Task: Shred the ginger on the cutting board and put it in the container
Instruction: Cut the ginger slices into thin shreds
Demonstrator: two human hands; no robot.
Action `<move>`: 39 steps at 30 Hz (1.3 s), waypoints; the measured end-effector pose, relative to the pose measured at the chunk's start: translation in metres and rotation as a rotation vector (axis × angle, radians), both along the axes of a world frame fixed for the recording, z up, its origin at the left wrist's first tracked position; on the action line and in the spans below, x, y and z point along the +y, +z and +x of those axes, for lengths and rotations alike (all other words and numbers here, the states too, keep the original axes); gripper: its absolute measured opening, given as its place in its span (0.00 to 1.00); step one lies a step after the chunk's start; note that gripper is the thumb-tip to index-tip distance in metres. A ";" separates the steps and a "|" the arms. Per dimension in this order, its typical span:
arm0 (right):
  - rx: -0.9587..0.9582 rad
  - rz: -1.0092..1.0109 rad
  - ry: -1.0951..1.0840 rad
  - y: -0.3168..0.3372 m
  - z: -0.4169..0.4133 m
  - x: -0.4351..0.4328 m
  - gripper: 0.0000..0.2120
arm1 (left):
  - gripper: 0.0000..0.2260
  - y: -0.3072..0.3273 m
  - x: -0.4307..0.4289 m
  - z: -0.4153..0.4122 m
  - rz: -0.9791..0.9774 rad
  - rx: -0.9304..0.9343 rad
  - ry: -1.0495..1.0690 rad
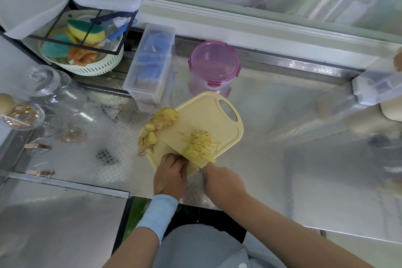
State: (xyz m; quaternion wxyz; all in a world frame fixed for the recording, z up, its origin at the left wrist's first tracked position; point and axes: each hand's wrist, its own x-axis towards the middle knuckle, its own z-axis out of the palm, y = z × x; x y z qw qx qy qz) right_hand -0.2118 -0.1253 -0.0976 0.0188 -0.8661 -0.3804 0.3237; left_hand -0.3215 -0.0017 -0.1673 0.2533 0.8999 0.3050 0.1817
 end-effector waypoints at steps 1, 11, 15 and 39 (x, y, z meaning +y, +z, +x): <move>0.004 -0.007 -0.002 -0.001 0.000 0.002 0.13 | 0.12 0.000 0.000 0.000 0.003 -0.003 -0.001; 0.070 0.005 0.028 0.004 0.004 0.034 0.05 | 0.10 0.000 0.000 -0.001 -0.003 -0.002 -0.024; 0.103 0.041 -0.019 0.007 0.011 0.029 0.02 | 0.11 0.002 0.004 -0.006 -0.102 -0.032 0.026; -0.111 -0.063 -0.094 0.014 0.079 0.014 0.13 | 0.25 0.017 0.040 -0.038 0.084 0.366 -0.244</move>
